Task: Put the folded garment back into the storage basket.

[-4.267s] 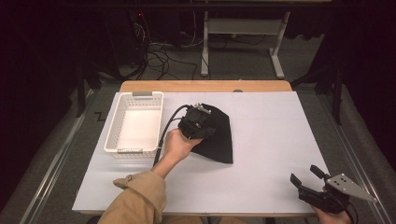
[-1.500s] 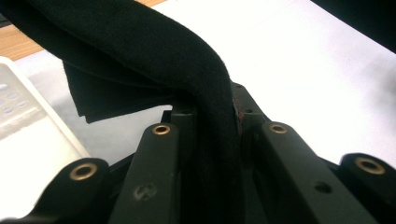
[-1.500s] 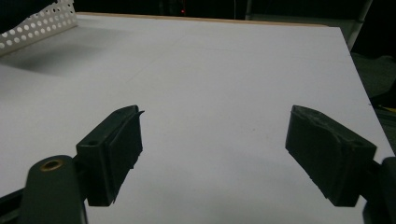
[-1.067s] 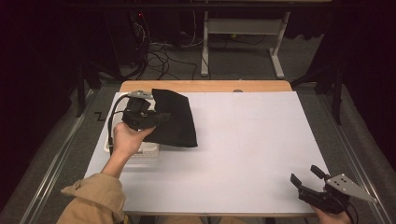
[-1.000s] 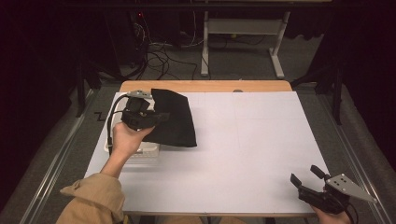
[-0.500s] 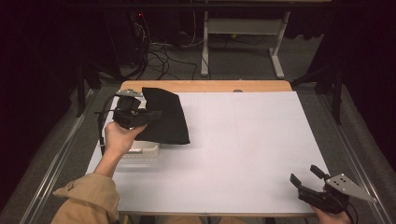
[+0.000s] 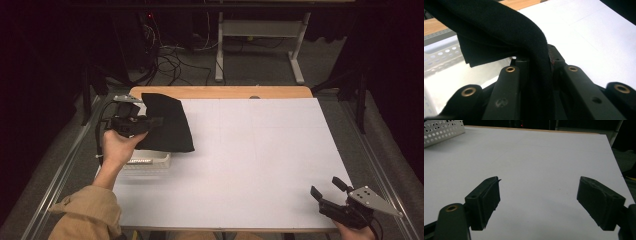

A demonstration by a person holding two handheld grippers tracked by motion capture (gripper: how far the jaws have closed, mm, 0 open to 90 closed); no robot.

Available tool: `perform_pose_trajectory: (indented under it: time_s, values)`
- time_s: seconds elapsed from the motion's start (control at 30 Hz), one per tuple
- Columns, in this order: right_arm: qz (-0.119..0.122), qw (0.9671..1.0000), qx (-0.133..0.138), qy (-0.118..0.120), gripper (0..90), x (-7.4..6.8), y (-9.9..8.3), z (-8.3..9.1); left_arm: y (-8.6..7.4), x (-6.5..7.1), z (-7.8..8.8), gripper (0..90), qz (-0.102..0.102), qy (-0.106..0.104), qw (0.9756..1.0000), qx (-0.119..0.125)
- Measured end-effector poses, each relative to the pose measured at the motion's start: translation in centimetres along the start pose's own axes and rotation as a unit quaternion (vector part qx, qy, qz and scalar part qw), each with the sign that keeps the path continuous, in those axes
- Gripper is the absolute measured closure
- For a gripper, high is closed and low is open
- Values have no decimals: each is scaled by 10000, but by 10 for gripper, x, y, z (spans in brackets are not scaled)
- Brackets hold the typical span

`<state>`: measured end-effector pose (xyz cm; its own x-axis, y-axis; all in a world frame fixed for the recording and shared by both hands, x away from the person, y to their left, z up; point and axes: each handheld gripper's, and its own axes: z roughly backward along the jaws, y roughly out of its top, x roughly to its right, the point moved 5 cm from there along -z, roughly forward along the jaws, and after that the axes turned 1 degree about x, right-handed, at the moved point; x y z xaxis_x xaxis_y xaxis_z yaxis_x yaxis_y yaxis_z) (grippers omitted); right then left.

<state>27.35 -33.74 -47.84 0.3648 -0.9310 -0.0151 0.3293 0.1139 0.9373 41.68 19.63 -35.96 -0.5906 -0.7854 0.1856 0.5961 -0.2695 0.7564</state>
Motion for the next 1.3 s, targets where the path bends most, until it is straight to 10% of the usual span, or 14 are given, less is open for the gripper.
perform_pose_trajectory:
  time_s: [1.3]
  values:
    - [16,10000,-8,-14,193,0,0,0,-16,-46,8,728,245,259,9993,-74]
